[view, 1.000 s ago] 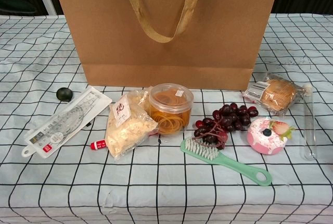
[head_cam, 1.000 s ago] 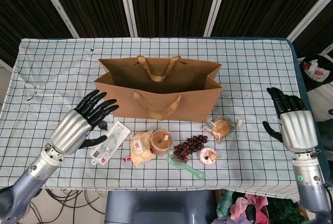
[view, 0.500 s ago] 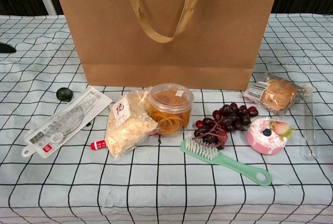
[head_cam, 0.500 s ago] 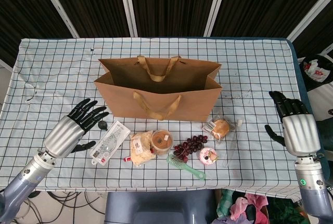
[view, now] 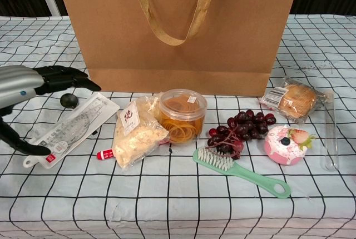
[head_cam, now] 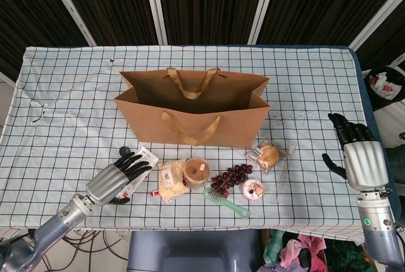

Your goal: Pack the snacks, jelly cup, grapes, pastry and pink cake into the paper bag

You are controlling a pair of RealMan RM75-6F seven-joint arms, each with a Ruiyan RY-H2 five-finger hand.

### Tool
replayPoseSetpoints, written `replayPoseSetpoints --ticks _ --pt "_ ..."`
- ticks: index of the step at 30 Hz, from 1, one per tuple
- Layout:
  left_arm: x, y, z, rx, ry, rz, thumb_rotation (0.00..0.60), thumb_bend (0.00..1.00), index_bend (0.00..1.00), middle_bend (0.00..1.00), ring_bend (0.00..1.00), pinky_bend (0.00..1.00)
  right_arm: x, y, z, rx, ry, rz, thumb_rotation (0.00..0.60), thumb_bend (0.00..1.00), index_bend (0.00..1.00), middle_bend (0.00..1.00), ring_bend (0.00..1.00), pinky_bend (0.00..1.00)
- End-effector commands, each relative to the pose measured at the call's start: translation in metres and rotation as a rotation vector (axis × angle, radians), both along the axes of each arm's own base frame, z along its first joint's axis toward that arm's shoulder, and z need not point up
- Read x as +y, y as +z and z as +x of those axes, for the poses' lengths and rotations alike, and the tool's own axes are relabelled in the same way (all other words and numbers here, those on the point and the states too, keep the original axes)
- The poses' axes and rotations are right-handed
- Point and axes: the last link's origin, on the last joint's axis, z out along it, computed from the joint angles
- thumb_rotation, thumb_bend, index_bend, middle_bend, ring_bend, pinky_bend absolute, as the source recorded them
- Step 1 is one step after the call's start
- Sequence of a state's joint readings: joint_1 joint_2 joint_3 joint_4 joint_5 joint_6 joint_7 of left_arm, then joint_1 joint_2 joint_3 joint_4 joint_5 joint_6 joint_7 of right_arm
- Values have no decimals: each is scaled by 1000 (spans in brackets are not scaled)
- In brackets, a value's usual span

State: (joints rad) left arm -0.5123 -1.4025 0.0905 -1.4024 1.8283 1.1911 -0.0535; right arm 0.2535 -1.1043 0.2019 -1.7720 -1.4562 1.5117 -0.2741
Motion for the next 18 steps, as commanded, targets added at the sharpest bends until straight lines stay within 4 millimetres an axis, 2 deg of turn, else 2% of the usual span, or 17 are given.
replayPoseSetpoints --ticks 1,8,18 --pt "2 -13 7 0 -24 -3 600 65 109 119 9 74 0 0 -3 -3 -3 -1 600 173 107 151 246 238" --pt "6 -39 23 -5 -69 3 600 71 109 120 8 74 2 2 -11 -17 -18 -8 600 173 108 151 246 237" --pt "12 -56 34 -16 -82 8 600 95 114 122 8 74 6 4 -16 -17 -23 -9 600 173 115 151 246 238"
